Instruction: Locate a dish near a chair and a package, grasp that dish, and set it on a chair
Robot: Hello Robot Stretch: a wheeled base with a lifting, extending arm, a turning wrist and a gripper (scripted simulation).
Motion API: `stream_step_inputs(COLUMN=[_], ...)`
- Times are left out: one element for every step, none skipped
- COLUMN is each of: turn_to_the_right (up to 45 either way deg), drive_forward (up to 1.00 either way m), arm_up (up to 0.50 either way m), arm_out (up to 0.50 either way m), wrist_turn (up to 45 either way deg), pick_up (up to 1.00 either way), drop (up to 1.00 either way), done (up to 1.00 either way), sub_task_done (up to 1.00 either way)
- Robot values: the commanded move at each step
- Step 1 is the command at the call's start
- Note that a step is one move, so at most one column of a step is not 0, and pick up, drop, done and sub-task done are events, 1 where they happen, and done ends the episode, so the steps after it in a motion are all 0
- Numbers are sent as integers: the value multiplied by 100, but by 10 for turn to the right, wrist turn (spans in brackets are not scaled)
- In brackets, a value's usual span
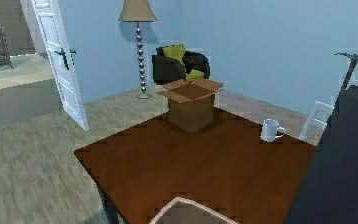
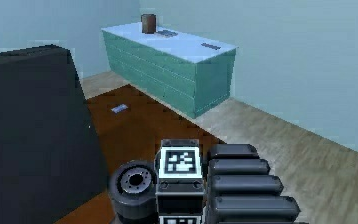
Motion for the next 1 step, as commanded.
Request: stream_step_inputs(turn_to_the_right=[-450], drive_forward=[0], arm_up=[0], arm_out=[0], wrist_turn=[0], pick_up=[0], drop=[0], done=[0], sub_task_done=[0])
